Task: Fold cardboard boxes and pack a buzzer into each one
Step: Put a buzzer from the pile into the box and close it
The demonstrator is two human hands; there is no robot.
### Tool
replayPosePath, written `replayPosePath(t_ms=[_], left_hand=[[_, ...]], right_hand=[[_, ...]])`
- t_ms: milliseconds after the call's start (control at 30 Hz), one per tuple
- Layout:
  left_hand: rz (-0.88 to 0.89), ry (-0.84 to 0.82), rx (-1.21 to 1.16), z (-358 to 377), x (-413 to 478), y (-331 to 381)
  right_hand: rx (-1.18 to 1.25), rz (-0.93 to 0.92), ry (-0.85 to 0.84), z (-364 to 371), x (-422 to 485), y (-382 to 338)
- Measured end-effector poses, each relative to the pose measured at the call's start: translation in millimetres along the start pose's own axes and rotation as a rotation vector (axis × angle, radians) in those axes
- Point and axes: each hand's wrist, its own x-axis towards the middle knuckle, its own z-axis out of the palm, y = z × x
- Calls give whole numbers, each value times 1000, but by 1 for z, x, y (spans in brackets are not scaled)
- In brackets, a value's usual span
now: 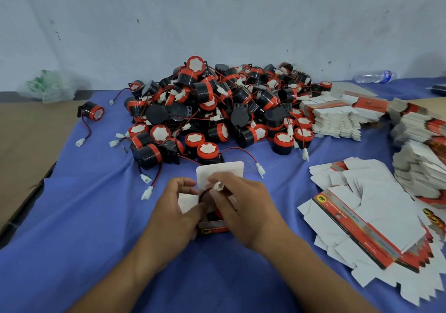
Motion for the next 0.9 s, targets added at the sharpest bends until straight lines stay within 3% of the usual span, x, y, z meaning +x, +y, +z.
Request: replayPosePath(t_ms=[133, 433, 600, 767, 900], left_hand=[[-6, -7, -14, -4, 2, 0], [4, 166, -17, -4, 5, -4], [66, 92, 31, -3, 0, 3], [176, 25, 134, -5, -3, 7], [303, 9, 243, -4, -5, 5]], right_hand=[[-237, -102, -204, 0, 3, 0], [-287, -213, -286, 3, -5, 4], [-147, -141, -167, 9, -3, 4], [205, 104, -31, 10, 1, 4], [-90, -202, -120, 4, -2, 11]])
